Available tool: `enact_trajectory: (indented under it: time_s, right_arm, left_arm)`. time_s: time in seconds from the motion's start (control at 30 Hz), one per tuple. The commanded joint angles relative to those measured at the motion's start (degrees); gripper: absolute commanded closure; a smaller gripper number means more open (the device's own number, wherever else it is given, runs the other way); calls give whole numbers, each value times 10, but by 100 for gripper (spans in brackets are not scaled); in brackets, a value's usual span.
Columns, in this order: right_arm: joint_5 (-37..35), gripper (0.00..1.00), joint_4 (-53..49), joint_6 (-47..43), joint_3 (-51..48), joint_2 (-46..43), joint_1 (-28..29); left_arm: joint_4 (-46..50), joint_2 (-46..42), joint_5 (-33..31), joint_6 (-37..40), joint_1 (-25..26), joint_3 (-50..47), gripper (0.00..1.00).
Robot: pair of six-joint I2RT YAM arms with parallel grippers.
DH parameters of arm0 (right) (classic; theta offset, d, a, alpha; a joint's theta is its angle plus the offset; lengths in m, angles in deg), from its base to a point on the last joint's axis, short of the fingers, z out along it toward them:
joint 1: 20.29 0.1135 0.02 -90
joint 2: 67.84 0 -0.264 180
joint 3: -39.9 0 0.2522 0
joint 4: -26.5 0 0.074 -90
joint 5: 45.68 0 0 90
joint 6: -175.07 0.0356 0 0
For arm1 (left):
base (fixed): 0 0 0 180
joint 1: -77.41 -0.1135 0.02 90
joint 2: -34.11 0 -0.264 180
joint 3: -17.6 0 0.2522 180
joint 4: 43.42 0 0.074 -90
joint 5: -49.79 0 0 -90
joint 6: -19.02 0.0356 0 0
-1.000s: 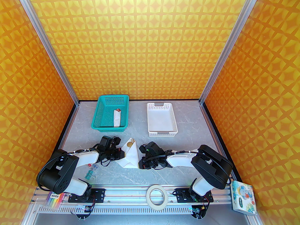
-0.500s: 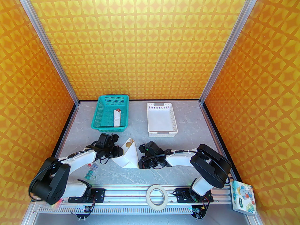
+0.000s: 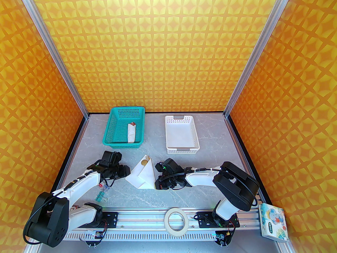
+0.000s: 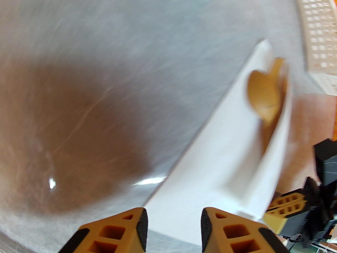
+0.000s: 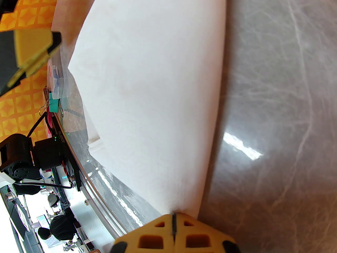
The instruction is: Place the utensils on the paper napkin and roll it up
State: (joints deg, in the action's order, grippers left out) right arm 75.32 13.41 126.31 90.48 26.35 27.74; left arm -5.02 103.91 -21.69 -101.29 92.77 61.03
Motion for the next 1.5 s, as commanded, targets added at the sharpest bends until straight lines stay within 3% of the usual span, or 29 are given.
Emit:
enact_trajectory:
  time_s: [0.0,0.47,0.8,1.23,1.47]
  right_arm:
    - [-29,100,-59,-12,-4,21,6]
    - [-36,100,-64,-13,-6,20,6]
    - [-37,100,-64,-13,-6,21,6]
    - [-37,100,-65,-15,-6,19,7]
    - [-38,100,-70,-19,-1,21,7]
  left_arm:
    - [6,11,-13,-9,-4,-9,60]
    - [-58,61,76,-6,3,-22,64]
    - [-89,40,143,-23,15,-19,63]
    - [-137,105,111,-8,4,5,61]
    - [-137,166,146,26,3,53,63]
